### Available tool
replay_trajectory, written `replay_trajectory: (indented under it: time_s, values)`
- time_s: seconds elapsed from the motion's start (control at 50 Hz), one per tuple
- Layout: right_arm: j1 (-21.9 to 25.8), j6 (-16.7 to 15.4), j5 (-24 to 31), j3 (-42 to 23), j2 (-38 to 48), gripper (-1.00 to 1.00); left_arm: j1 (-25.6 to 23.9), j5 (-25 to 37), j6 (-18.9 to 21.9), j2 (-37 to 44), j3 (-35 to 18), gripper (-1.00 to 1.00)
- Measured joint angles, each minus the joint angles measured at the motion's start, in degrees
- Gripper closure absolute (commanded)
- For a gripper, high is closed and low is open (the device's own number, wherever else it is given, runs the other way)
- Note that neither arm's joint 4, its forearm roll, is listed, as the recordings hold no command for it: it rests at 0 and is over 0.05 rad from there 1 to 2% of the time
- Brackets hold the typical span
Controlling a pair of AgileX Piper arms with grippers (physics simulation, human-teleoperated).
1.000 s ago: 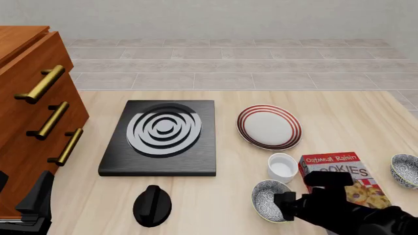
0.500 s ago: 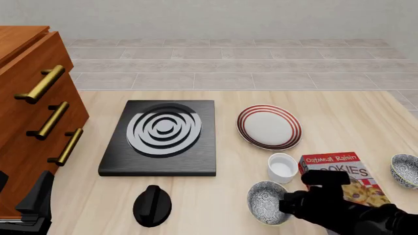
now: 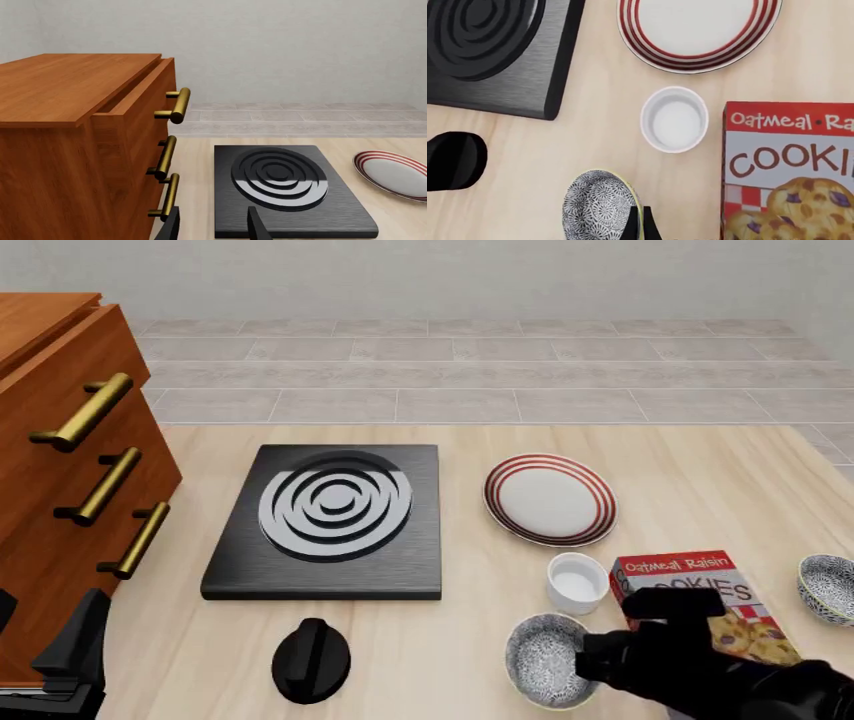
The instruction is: Pick the akita bowl next to the ramekin and place it on the plate.
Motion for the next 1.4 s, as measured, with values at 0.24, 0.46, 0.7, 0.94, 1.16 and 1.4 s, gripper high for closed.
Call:
replay_trajectory:
  time_s: [0.24, 0.46, 0.7, 0.94, 1.16, 1.4]
  values:
    - [1.0, 0.4, 4.0, -1.6, -3.3, 1.00, 0.0, 0.0, 0.0, 0.0, 0.0, -1.00]
    - [1.8, 0.8, 7.2, -3.5, -5.8, 1.00, 0.0, 0.0, 0.0, 0.0, 0.0, -1.00]
    - [2.1, 1.4, 11.0, -5.2, -9.4, 1.00, 0.0, 0.0, 0.0, 0.0, 0.0, -1.00]
    - [2.0, 1.8, 13.9, -7.2, -11.9, 1.00, 0.0, 0.0, 0.0, 0.0, 0.0, -1.00]
    - [1.2, 1.7, 15.2, -10.2, -11.7, 1.00, 0.0, 0.0, 0.0, 0.0, 0.0, -1.00]
    - [-0.7, 1.0, 15.2, -13.8, -9.7, 1.00, 0.0, 0.0, 0.0, 0.0, 0.0, -1.00]
